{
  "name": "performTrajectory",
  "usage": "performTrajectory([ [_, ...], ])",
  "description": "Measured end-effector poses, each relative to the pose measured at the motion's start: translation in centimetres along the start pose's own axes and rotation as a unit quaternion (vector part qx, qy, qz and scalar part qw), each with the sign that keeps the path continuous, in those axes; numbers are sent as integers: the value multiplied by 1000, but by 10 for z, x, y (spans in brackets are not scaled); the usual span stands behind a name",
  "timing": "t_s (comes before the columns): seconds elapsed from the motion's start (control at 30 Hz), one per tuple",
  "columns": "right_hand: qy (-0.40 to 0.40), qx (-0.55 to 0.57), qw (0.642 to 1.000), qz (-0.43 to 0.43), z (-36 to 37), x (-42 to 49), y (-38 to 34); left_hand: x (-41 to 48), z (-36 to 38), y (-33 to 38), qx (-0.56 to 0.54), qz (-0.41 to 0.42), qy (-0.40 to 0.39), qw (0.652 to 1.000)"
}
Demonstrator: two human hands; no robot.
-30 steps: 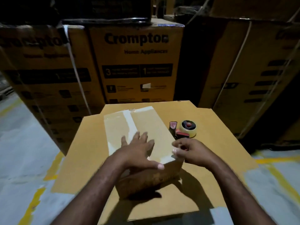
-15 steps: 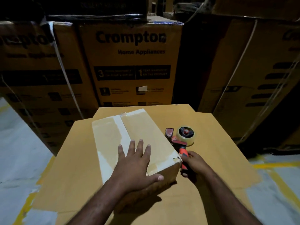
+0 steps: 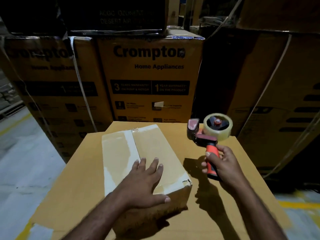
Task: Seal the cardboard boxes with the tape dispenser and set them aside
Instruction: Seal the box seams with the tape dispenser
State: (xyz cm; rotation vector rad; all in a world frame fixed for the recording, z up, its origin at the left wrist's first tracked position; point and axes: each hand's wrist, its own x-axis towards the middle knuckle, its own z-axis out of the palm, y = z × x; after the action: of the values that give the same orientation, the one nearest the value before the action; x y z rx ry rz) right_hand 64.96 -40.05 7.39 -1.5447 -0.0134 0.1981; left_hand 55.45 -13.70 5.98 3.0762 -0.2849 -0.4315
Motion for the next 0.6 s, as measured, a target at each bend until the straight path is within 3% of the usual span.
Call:
performTrajectory([
  [0.17, -13, -129, 986, -105, 22, -29, -39, -4, -12, -10, -59, 43, -9, 997],
  [0.23, -15, -219, 966, -134, 35, -38, -42, -9, -19, -14, -213, 22, -7, 977],
  [0.27, -20, -252, 956, -148, 42, -42, -43, -10, -24, -16, -329, 0, 23, 944],
  [0.3, -26, -271, 949, -157, 50, -45, -42, -10, -30, -18, -458, -37, 75, 885],
  [0.33, -31, -286, 944, -164, 57, -47, -42, -7, -39, -21, -582, -89, 135, 797],
  [0.37, -36, -299, 938, -170, 65, -50, -41, -3, -48, -28, -692, -137, 175, 687],
  [0.4, -41, -316, 931, -178, 71, -54, -40, 1, -57, -37, -767, -169, 190, 590],
  [0.43, -46, -336, 921, -192, 77, -57, -40, 5, -66, -46, -811, -182, 178, 526],
  [0.5, -56, -377, 901, -208, 90, -65, -41, 6, -82, -60, -863, -169, 114, 463],
  [0.6, -66, -405, 889, -202, 109, -74, -41, 9, -94, -71, -903, -149, 53, 400],
])
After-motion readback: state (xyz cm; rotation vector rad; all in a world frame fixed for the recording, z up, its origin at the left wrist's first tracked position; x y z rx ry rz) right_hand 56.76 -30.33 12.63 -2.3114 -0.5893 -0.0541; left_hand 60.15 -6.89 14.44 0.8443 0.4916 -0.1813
